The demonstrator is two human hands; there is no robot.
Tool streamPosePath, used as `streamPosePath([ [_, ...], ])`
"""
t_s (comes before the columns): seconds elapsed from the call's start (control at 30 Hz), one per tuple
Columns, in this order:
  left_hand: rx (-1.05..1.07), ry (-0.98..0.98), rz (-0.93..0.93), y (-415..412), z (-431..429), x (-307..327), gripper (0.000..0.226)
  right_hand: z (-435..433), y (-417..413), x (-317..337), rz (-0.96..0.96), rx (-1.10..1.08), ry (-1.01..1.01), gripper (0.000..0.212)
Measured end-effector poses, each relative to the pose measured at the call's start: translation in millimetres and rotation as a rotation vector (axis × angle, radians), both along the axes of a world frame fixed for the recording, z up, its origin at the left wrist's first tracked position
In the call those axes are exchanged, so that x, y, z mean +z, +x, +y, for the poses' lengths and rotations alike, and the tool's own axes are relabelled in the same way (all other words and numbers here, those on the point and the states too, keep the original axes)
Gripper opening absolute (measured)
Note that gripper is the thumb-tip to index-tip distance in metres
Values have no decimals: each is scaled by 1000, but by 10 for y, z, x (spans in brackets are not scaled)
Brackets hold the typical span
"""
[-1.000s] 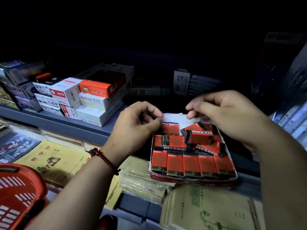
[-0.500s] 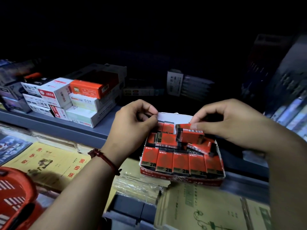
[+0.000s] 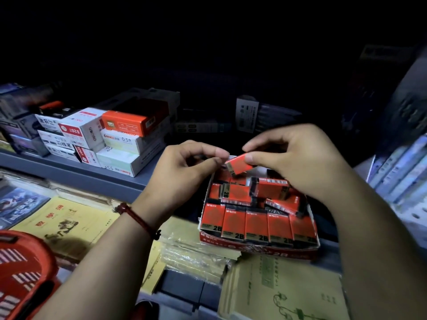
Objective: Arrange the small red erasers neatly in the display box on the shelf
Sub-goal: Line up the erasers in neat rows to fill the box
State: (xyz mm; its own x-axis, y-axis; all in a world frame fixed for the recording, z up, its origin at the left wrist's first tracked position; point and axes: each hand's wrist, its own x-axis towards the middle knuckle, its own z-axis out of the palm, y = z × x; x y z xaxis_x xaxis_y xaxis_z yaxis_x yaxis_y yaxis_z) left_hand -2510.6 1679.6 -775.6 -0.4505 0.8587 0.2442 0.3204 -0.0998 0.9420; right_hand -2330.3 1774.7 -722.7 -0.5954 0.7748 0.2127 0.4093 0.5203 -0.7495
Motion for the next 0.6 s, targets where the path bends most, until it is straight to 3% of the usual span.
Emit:
streamPosePath([
  [0.13, -31, -17, 29, 5, -9, 14, 12, 9, -129, -24, 15, 86, -98, 18],
  [0.33, -69, -19, 13, 21, -21, 48, 13, 49, -186, -86, 23, 24, -113, 12],
  [0.6, -61, -29, 21, -14, 33, 37, 10, 21, -57, -38, 47, 143, -204, 19],
])
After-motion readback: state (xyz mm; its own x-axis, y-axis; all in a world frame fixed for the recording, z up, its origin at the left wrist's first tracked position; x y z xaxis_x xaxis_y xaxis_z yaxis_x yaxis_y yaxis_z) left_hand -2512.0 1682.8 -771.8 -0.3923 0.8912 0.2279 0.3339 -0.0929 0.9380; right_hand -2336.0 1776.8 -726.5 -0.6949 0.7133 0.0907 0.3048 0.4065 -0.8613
